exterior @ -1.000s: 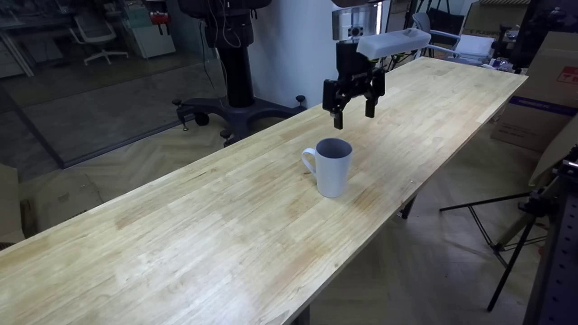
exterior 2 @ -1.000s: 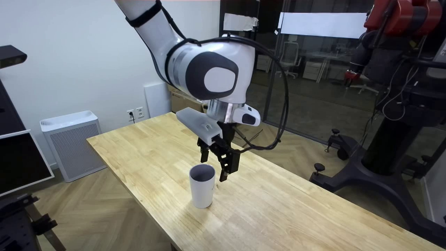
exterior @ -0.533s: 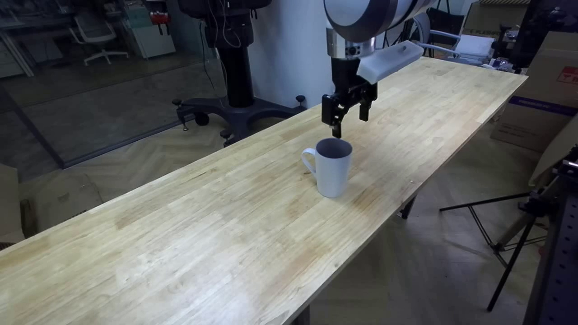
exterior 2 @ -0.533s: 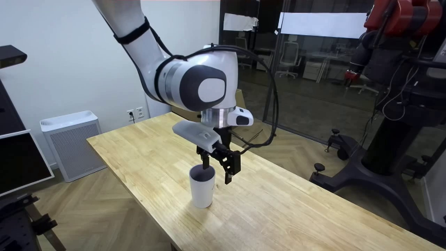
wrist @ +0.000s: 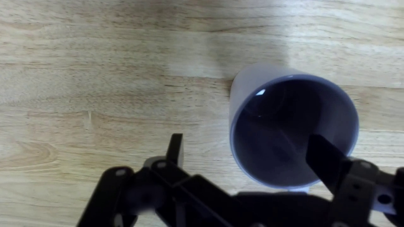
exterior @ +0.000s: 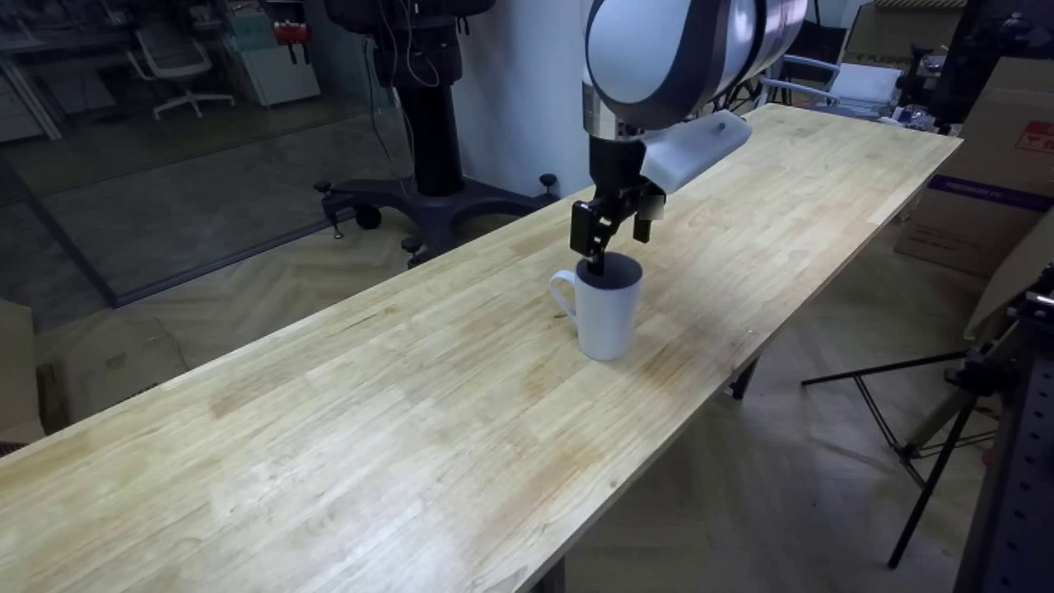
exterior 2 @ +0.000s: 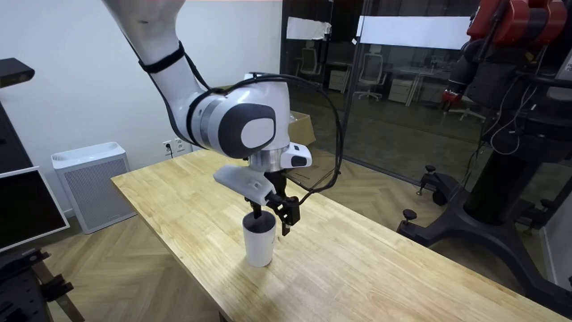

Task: Slide the mug forward towards the right

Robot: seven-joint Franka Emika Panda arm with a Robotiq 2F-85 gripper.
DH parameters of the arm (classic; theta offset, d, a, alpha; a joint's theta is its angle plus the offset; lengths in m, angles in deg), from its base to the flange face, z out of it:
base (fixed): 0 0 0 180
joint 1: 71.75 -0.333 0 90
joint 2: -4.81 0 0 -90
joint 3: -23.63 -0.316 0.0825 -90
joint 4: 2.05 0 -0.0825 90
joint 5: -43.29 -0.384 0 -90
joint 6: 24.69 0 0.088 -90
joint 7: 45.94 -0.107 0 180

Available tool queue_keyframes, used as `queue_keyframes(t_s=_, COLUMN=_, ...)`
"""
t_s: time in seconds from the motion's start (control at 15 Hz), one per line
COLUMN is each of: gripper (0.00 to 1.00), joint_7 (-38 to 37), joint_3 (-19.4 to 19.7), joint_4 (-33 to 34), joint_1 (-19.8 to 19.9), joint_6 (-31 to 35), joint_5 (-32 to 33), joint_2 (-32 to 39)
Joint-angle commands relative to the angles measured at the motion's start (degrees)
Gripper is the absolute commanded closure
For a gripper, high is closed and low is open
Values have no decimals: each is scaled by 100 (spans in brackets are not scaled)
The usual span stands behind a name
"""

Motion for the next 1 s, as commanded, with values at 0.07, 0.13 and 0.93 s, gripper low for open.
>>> queue_keyframes(t_s=0.07, gripper=33, joint_7=519, joint_3=-402, joint_4=-115, joint_1=338, joint_6=280, joint_5=-248, joint_2=49)
queue_keyframes(t_s=0.13, gripper=40, joint_7=628, joint_3=-486, joint_4=-140, joint_1=405, joint_6=313, joint_5=-300, joint_2=49)
queue_keyframes(t_s=0.93, gripper=98, joint_7=1806, joint_3=-1260, joint_4=-338, joint_1=1213, joint_6=123, joint_5=-1024, joint_2=-58)
